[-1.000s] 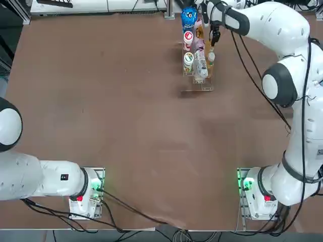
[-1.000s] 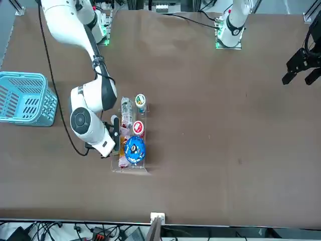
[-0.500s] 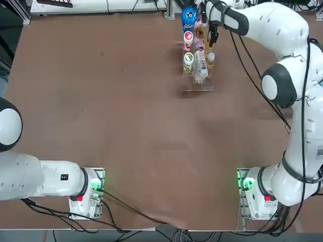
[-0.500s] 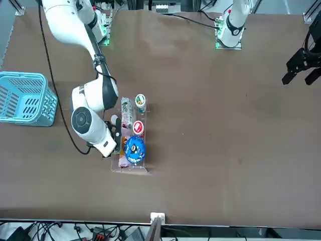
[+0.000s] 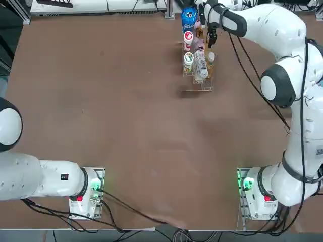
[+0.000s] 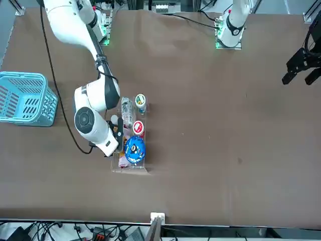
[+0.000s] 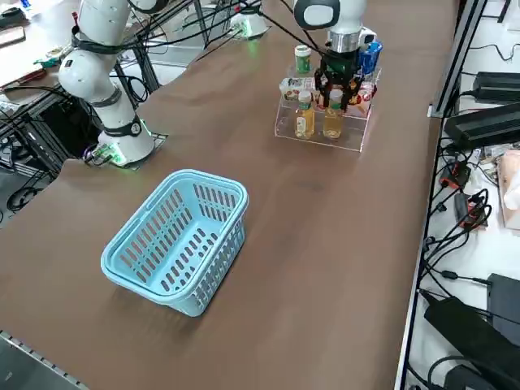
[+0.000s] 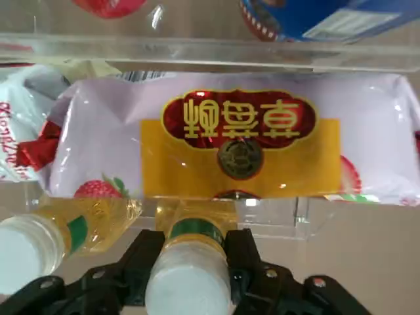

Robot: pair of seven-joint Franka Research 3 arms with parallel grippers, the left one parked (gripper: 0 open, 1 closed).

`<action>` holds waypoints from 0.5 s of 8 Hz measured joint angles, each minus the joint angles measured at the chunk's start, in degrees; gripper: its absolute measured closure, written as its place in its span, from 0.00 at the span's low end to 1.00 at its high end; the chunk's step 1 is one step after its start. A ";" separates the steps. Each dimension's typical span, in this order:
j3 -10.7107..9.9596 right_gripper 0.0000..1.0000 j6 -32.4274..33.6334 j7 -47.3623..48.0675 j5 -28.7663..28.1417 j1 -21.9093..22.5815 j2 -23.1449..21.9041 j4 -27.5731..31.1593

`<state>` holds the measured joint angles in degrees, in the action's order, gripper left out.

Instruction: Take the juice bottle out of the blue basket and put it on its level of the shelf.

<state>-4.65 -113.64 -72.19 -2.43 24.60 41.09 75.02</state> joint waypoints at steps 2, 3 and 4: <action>0.00 0.45 -0.09 0.06 0.00 0.00 0.56 0.00; -0.02 0.45 -0.09 0.11 0.00 0.00 0.72 0.00; -0.05 0.45 -0.09 0.56 0.00 0.00 0.80 0.00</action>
<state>-4.70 -113.73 -71.63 -2.43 24.60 41.89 75.02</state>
